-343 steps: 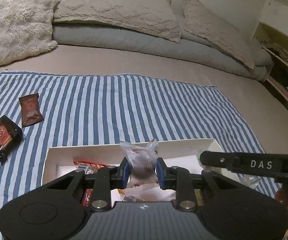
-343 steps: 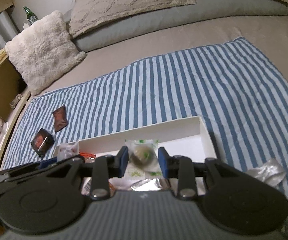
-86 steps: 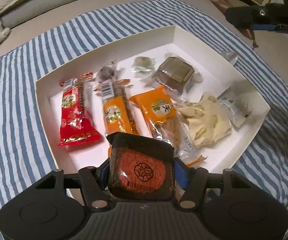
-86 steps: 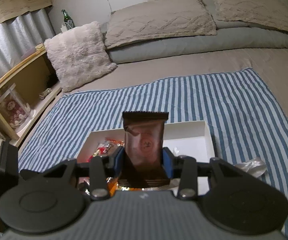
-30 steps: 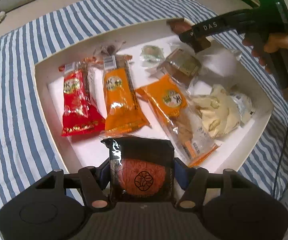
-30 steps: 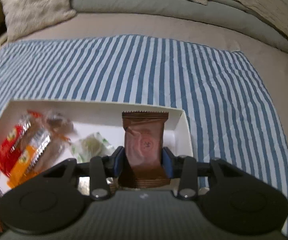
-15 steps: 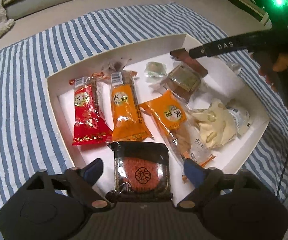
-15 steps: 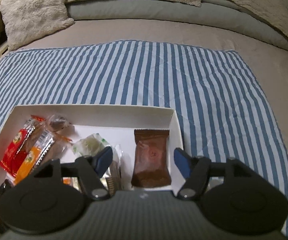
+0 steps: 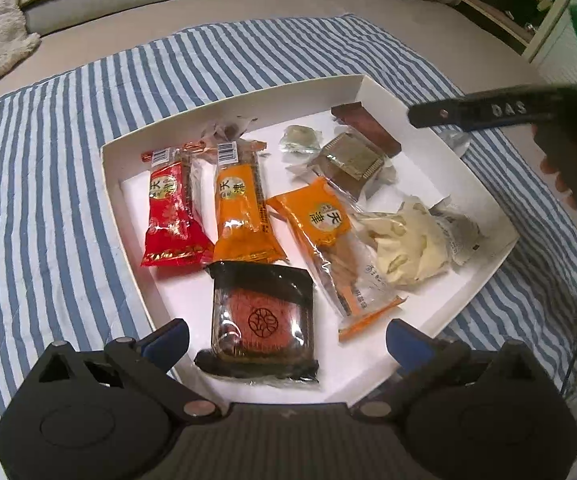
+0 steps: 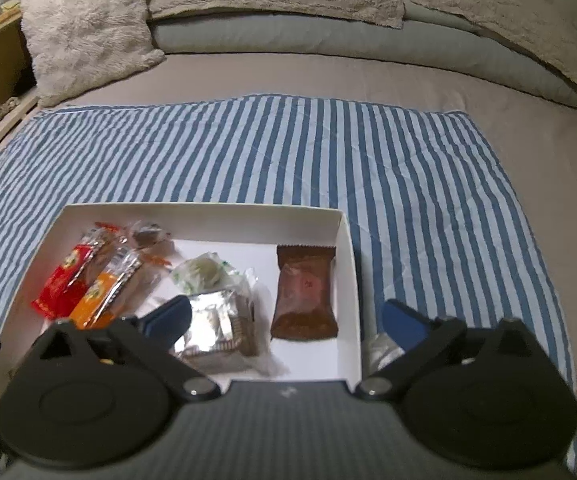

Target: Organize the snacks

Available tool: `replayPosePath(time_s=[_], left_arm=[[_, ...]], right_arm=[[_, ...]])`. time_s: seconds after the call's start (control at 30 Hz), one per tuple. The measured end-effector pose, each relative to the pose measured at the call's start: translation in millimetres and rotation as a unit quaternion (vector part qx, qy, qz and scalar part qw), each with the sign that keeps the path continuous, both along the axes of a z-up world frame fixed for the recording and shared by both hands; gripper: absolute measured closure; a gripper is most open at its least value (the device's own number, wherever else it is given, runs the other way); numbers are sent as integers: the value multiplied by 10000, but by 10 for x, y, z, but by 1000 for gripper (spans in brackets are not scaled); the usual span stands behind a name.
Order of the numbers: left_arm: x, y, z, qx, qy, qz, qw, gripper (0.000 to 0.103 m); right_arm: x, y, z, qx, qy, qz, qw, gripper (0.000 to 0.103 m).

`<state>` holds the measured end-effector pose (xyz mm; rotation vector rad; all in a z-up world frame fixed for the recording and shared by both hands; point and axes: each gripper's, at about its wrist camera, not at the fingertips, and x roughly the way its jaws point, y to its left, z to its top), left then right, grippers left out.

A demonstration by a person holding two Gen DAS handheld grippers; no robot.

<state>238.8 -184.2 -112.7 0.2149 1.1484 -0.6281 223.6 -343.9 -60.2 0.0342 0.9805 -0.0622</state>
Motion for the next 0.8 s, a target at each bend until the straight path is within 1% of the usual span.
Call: replayPosePath(time_s=[0.23, 0.4, 0.53, 0.67, 0.8], left_arm=[[-125, 113, 245, -354, -255, 425, 9981, 0], [-275, 157, 477, -492, -570, 539, 9957, 0], [-402, 193, 669, -598, -807, 694, 9925, 0], [-556, 230, 844, -772, -982, 880, 9883, 0], [-754, 220, 998, -815, -1228, 1035, 9836, 0]], right_arm=[[-276, 63, 205, -29, -200, 68, 9998, 1], [-505, 103, 373, 124, -415, 148, 9990, 0], [-693, 155, 539, 259, -607, 286, 9974, 0], [-891, 213, 725, 371, -794, 310, 9957, 0], [-1103, 312, 878, 300, -950, 384, 9943, 1]])
